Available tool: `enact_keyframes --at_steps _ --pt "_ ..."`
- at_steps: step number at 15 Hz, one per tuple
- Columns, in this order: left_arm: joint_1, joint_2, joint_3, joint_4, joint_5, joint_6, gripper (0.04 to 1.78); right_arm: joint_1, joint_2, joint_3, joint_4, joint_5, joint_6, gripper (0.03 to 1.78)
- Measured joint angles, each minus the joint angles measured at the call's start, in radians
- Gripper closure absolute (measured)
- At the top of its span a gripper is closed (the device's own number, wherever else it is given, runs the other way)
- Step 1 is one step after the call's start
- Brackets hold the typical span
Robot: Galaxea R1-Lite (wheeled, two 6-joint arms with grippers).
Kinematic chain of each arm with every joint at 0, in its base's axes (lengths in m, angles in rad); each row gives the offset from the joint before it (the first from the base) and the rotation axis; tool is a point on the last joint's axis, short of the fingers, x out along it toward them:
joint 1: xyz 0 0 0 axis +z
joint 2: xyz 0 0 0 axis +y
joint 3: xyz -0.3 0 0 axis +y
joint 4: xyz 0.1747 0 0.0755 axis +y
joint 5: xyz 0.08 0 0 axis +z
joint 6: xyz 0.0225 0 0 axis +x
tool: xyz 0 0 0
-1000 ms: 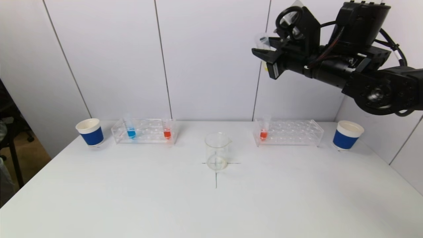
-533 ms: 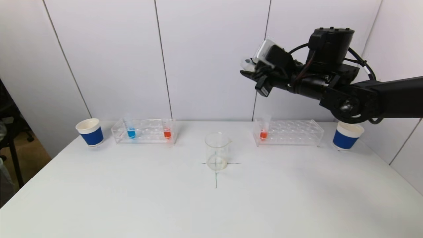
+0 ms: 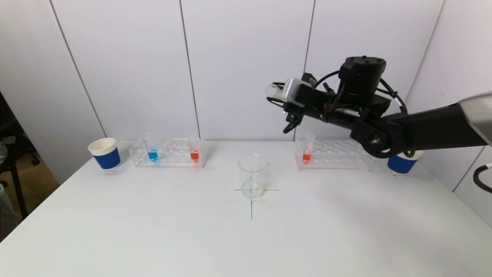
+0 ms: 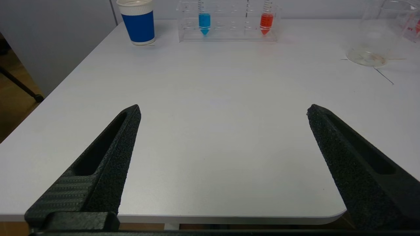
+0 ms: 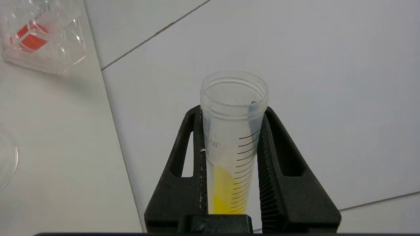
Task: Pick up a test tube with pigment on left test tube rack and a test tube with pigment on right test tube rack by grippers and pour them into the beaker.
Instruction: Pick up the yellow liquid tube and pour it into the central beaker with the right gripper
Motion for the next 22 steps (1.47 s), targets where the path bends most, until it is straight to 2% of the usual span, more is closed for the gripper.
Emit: enact_keyframes --at_steps 4,11,16,22 --pt "0.000 0.000 0.000 0.000 0.000 0.000 0.05 0.019 0.049 0.032 -0.099 0.017 -0.041 1.32" --pt "0.000 0.000 0.000 0.000 0.000 0.000 0.05 0.021 0.130 0.091 -0.271 0.058 -0.049 1.32" --pt "0.000 0.000 0.000 0.000 0.000 0.000 0.05 0.022 0.151 0.121 -0.279 0.076 -0.114 1.32" --pt "0.000 0.000 0.000 0.000 0.000 0.000 0.05 0.023 0.156 0.150 -0.299 0.099 -0.153 1.32"
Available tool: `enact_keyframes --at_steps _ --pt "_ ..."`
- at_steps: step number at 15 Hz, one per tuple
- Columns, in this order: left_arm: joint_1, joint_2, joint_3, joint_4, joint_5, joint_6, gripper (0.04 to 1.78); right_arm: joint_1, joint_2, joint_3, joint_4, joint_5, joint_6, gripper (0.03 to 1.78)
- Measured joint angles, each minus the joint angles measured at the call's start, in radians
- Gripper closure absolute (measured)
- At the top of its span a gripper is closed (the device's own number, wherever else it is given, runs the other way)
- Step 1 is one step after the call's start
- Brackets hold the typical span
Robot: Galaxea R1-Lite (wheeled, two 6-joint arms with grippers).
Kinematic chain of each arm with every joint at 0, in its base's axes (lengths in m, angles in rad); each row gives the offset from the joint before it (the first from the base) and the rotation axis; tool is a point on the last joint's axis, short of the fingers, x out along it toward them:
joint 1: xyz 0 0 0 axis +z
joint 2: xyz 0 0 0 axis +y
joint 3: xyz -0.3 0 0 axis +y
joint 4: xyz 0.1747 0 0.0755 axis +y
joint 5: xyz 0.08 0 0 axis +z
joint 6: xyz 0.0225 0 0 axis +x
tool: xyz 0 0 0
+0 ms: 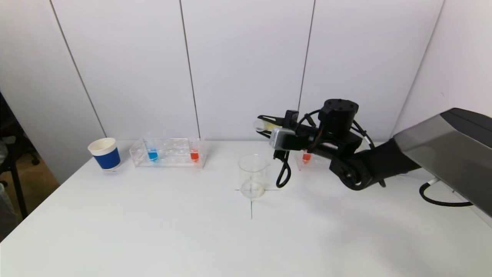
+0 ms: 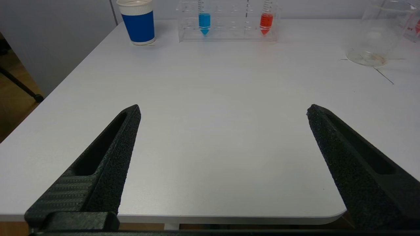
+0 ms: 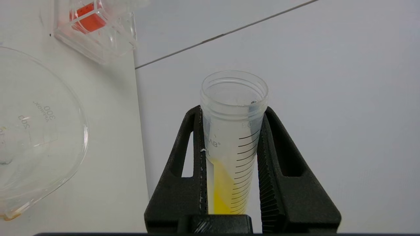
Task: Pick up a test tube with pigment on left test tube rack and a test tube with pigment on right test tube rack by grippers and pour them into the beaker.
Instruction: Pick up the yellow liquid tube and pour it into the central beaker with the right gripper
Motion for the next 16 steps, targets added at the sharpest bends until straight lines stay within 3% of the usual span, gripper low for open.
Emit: enact_keyframes --at_steps 10,16 --pt "0.000 0.000 0.000 0.000 0.000 0.000 0.05 0.000 0.001 0.049 -0.007 0.017 -0.044 1.32" --pt "0.000 0.000 0.000 0.000 0.000 0.000 0.05 -0.006 0.001 0.062 -0.002 0.016 -0.103 1.32"
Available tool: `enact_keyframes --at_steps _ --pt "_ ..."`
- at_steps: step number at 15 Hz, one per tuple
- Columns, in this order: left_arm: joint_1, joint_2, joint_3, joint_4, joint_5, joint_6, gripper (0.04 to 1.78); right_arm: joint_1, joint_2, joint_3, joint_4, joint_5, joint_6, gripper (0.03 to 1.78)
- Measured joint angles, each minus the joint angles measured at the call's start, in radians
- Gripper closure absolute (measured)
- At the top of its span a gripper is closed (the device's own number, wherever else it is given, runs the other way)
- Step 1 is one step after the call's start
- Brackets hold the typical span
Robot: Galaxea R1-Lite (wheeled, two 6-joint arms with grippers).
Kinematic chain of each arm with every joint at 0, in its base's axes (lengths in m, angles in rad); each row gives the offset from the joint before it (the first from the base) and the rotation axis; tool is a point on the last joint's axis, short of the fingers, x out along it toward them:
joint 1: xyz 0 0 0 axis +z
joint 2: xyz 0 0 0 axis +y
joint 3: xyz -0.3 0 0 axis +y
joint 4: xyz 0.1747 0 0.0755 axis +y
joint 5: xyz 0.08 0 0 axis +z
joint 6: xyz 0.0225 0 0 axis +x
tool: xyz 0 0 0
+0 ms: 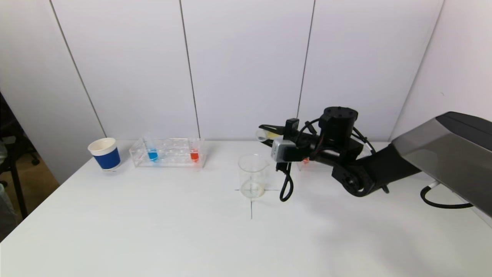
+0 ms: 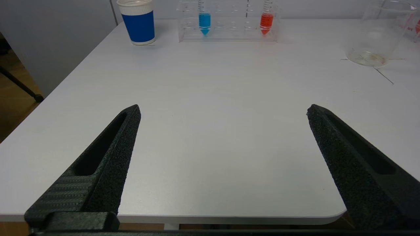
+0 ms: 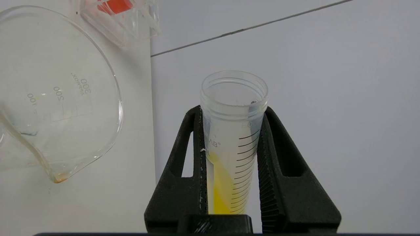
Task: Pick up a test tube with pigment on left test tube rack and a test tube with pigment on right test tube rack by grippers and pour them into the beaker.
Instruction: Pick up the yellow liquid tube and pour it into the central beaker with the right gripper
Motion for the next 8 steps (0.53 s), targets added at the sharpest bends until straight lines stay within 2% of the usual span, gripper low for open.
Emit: enact_keyframes --at_steps 8 --pt "0.000 0.000 0.000 0.000 0.000 0.000 0.05 0.004 -0.005 0.026 0.006 -0.015 -0.088 1.32"
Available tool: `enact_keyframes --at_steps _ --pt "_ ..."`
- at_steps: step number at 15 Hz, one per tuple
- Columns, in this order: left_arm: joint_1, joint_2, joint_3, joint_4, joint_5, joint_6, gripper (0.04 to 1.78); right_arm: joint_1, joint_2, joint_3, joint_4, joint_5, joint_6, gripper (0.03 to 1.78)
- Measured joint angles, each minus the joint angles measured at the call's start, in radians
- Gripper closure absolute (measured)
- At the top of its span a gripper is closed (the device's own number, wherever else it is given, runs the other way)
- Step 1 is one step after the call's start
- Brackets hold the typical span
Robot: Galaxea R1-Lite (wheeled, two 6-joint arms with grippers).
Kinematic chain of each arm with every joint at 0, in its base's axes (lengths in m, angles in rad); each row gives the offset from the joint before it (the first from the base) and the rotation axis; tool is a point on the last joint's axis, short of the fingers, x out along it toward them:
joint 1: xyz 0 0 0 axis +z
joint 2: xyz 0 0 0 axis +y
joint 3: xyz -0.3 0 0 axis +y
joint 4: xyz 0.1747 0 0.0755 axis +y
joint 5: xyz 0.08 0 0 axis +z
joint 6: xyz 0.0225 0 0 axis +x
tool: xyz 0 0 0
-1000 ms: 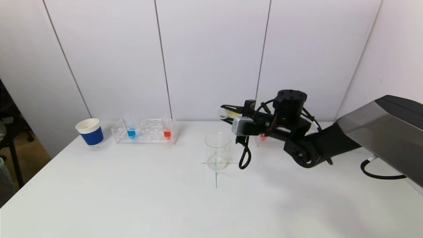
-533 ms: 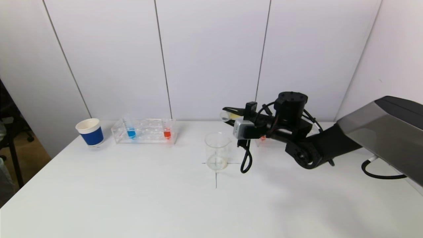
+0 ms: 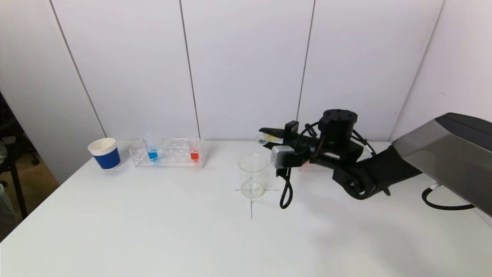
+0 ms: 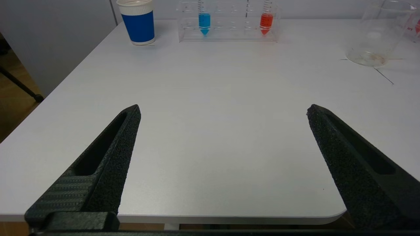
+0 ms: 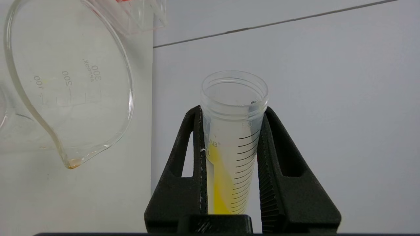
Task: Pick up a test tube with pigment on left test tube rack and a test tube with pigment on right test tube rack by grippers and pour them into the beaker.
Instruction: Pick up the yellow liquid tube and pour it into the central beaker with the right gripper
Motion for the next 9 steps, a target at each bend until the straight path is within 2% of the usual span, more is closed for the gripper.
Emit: enact_keyframes --at_steps 4,9 --pt "0.000 0.000 0.000 0.000 0.000 0.000 0.05 0.004 0.003 0.001 0.007 -0.031 -0.034 1.32" --pt "0.000 0.000 0.000 0.000 0.000 0.000 0.05 0.023 0.006 -0.002 0.013 -0.097 -0.061 1.32"
